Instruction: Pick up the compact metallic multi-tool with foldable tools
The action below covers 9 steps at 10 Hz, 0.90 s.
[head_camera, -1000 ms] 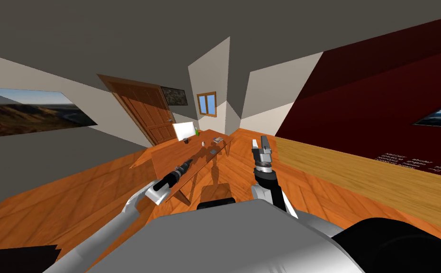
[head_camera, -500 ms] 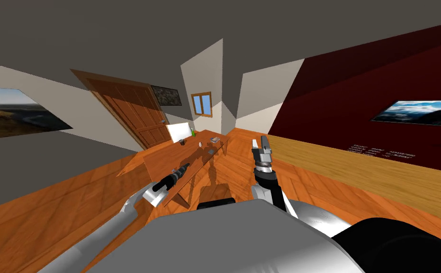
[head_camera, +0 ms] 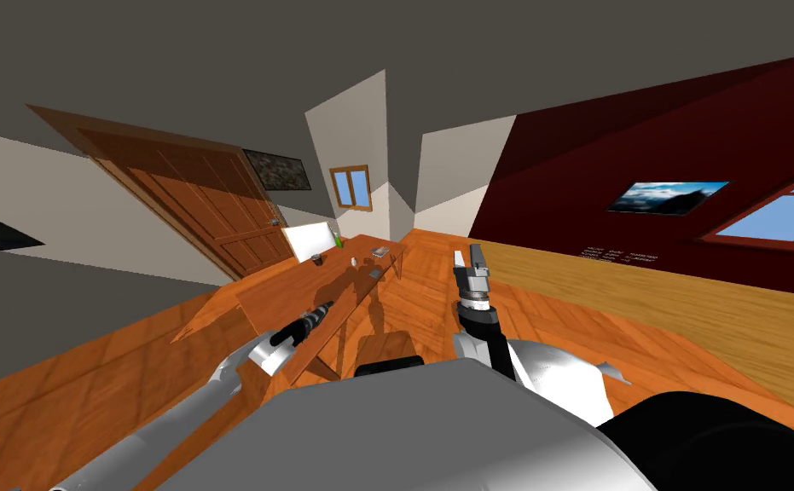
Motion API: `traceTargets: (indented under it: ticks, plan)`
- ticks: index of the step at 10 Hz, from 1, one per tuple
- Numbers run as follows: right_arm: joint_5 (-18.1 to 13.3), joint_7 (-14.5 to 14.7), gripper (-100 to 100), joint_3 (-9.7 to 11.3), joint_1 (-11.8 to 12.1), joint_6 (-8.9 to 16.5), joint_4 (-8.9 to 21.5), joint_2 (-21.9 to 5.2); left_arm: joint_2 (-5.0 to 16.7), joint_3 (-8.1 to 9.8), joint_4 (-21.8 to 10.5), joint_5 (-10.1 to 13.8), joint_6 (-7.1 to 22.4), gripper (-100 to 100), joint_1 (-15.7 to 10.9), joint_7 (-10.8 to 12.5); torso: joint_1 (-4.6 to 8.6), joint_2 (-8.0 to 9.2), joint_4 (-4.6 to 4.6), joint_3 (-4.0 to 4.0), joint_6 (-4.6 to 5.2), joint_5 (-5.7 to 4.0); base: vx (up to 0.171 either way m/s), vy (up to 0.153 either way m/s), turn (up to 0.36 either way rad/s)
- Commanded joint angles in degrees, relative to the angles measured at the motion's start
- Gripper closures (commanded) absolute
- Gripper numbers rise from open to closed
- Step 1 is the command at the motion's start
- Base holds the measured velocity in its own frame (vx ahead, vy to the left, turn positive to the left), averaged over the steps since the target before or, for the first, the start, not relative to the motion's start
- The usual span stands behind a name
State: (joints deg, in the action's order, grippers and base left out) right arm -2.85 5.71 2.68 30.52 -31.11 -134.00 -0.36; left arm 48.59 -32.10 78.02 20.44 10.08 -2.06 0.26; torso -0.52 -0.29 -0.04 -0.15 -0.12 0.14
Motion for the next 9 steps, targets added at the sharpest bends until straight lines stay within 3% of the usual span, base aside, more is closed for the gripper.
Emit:
traceTargets:
  ticks: [1, 6, 8, 9]
  plan:
    - [0.0, 0.0, 0, 0.0, 0.0, 0.0, 0.0, 0.0, 0.8, -0.94, -2.9, 0.6, 1.0, -100, 0.0, -0.2, 0.0, 0.0, 0.0, 0.0, 0.0, 0.0, -0.01, 0.08, -0.276]
    - [0.0, 0.0, 0, 0.0, 0.0, 0.0, 0.0, 0.0, 2.0, -3.28, -9.4, 2.2, 1.9, -100, -1.2, -0.4, -0.02, -0.05, -0.01, -0.03, 0.03, 0.0, -0.01, 0.071, -0.172]
    - [0.0, 0.0, 0, 0.0, 0.0, 0.0, 0.0, 0.0, 2.8, -5.4, -14.7, 3.6, 2.6, -100, -2.1, -0.6, -0.06, -0.07, -0.01, -0.04, 0.04, 0.01, -0.006, 0.095, -0.296]
    - [0.0, 0.0, 0, 0.0, 0.0, 0.0, 0.0, 0.0, 2.8, -5.4, -14.9, 3.6, 2.6, -100, -2.1, -0.6, -0.14, -0.07, -0.01, -0.04, 0.03, 0.02, -0.001, 0.087, -0.104]
